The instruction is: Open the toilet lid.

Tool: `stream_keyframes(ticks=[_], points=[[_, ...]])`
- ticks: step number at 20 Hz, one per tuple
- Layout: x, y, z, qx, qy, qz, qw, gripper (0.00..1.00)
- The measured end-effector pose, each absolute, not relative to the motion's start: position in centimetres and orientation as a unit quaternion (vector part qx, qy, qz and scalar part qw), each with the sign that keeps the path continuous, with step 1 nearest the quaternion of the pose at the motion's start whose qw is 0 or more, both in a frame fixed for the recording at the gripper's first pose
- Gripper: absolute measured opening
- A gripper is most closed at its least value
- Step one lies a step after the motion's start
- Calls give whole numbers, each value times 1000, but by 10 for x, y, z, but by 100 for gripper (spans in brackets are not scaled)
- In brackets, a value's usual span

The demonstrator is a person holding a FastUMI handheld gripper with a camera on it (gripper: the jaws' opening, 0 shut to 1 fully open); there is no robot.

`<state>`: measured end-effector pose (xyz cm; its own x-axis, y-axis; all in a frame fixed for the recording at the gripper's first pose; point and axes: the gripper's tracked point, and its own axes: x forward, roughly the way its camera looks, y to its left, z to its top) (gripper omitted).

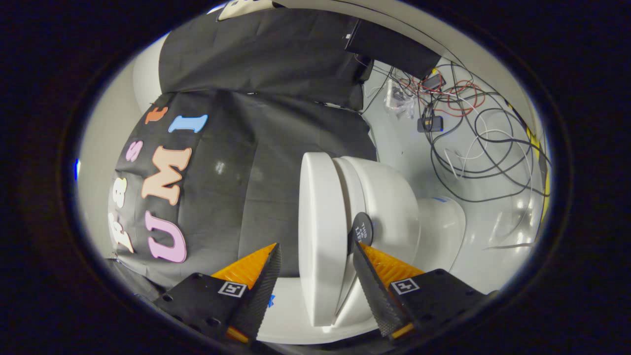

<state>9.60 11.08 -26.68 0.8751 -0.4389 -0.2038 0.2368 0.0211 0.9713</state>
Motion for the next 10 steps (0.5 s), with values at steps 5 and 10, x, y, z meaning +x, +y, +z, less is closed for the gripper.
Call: stream_keyframes(ticks=[5,10], points=[[102,108,-263,662,-89,-227,709,91],[99,107,-249,669,-112,-201,707,90]])
